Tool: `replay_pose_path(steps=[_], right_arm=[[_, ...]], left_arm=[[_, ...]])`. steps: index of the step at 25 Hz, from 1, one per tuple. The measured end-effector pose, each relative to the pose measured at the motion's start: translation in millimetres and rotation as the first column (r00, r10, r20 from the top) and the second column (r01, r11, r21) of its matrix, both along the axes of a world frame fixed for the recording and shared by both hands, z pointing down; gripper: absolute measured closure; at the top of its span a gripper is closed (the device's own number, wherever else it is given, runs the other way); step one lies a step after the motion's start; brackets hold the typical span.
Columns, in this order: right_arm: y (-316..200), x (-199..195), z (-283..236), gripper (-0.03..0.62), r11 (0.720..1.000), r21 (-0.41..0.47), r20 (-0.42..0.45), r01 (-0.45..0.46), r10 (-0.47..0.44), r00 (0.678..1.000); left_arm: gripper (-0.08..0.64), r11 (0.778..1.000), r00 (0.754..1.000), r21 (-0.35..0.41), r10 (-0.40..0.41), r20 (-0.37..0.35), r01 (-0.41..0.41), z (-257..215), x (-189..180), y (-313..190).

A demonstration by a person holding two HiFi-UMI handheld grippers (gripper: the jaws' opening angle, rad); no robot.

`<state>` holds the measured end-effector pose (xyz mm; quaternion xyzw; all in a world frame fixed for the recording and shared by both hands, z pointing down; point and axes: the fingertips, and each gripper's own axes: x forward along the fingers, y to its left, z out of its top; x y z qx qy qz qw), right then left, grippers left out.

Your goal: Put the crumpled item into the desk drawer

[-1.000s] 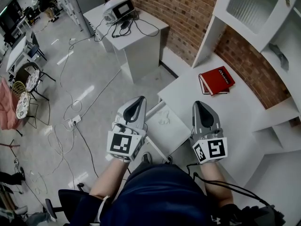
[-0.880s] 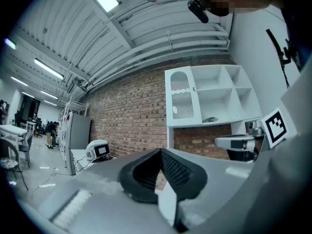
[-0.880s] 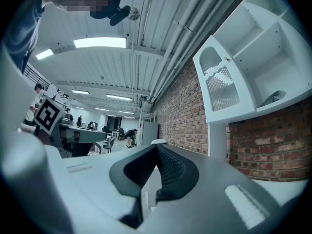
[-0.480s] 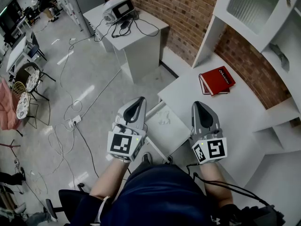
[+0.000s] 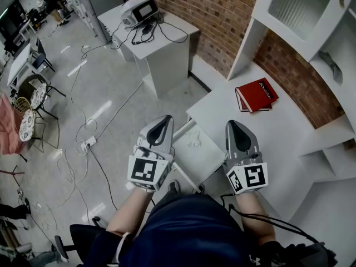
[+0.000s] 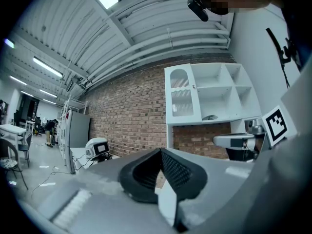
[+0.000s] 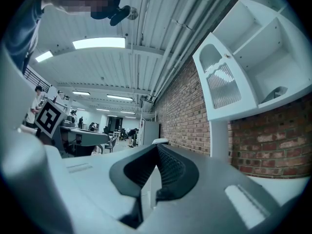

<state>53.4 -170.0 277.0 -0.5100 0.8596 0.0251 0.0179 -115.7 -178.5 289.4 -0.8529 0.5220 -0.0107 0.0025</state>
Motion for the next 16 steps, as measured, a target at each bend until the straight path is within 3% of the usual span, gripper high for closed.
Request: replay_pose_path(steps=[16], right_arm=[[-5, -3, 7, 0.591, 1.000, -0.013, 0.000, 0.005, -0.005, 1.000]], left_arm=[[0.558, 1.000, 1.000, -0.024, -0.007, 0.014, 0.008, 12, -4, -5]])
